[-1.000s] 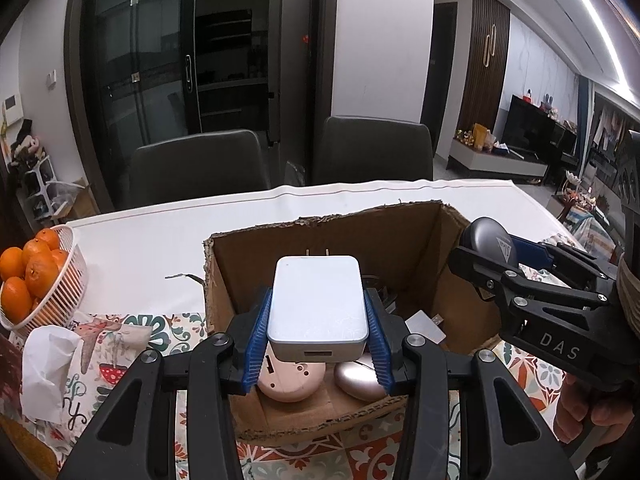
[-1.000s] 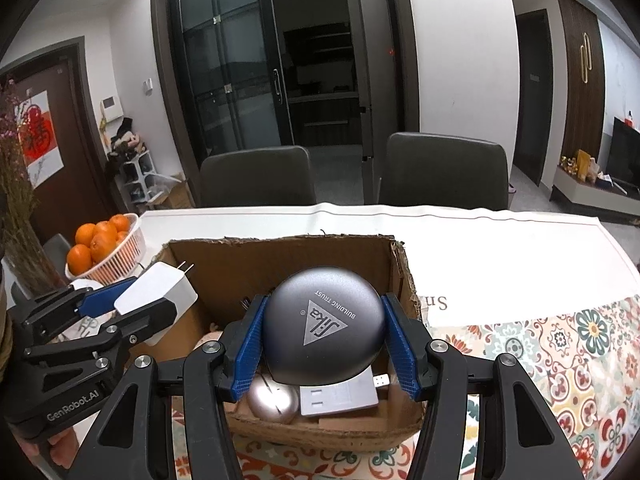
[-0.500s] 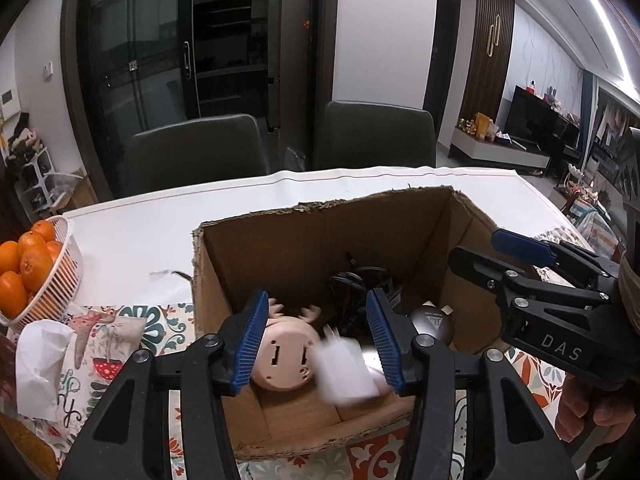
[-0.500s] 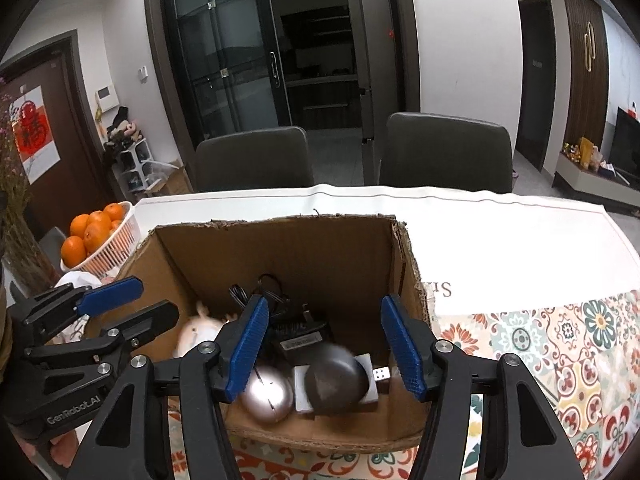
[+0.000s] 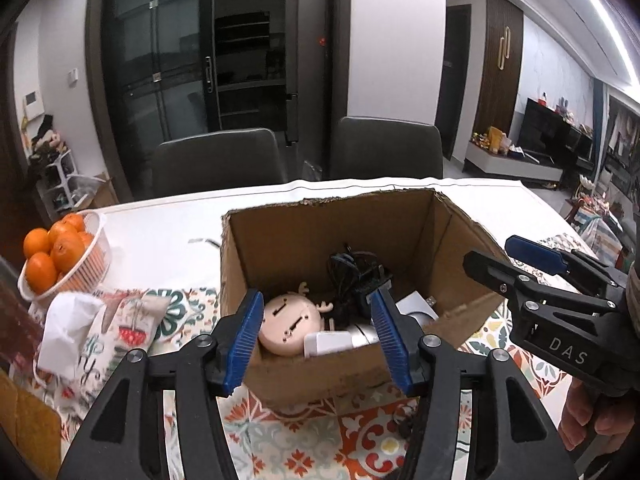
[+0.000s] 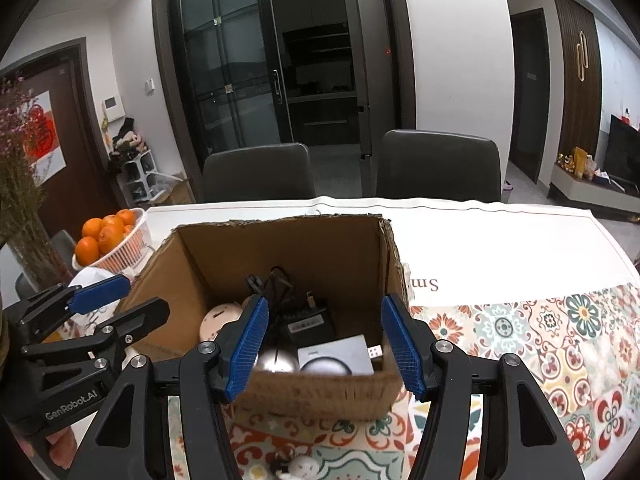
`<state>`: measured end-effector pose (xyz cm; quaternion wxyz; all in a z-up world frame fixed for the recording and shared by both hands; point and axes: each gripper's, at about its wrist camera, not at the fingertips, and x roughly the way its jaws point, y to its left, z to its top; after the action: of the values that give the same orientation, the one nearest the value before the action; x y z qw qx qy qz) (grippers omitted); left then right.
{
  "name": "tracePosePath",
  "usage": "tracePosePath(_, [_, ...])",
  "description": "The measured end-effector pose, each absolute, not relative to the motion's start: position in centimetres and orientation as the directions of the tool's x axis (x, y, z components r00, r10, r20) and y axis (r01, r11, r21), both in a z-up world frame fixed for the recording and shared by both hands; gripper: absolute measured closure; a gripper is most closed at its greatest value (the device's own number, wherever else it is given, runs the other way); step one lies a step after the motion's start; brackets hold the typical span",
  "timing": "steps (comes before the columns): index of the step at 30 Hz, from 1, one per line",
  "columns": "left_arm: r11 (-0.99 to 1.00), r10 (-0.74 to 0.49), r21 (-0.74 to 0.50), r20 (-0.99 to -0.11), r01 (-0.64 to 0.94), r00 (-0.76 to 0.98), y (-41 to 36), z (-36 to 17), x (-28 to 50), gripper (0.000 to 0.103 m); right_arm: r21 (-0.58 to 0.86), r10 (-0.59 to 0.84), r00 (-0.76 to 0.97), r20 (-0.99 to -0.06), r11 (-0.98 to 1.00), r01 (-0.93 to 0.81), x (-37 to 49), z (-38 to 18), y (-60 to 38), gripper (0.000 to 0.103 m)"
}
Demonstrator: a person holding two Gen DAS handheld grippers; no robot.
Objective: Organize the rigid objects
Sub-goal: 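Withdraw both grippers toward the black clip device and white figurine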
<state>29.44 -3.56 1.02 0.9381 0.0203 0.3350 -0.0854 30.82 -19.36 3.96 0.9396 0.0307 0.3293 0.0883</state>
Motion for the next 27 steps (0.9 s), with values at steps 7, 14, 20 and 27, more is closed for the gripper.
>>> tracePosePath(7, [0.994, -0.1, -0.031, -0.649, 0.105, 0.755, -3.7, 0.2, 26.6, 0.041, 0.117, 0.227, 0.755, -0.615, 0.973, -0.197, 29.1, 3.5, -19.7, 0.043])
tracePosePath(14, [0.998, -0.064, -0.041, -0.697, 0.049, 0.714, -4.3, -1.9, 24.5, 0.038, 0.115, 0.269, 0.733, -0.625, 0.96, -0.255, 28.0, 2.6, -20.4, 0.043])
tracePosePath(20, [0.999, -0.042, -0.022, -0.726, 0.038, 0.686, -5.7, -3.5, 22.8, 0.035, 0.121, 0.31, 0.701, -0.642, 0.944, -0.307, 27.1, 1.1, -21.1, 0.043])
tracePosePath(27, [0.999, -0.039, -0.016, -0.747, 0.04, 0.663, -7.3, -4.7, 21.1, 0.03, 0.142, 0.374, 0.652, -0.66, 0.914, -0.381, 26.2, -0.5, -21.7, 0.043])
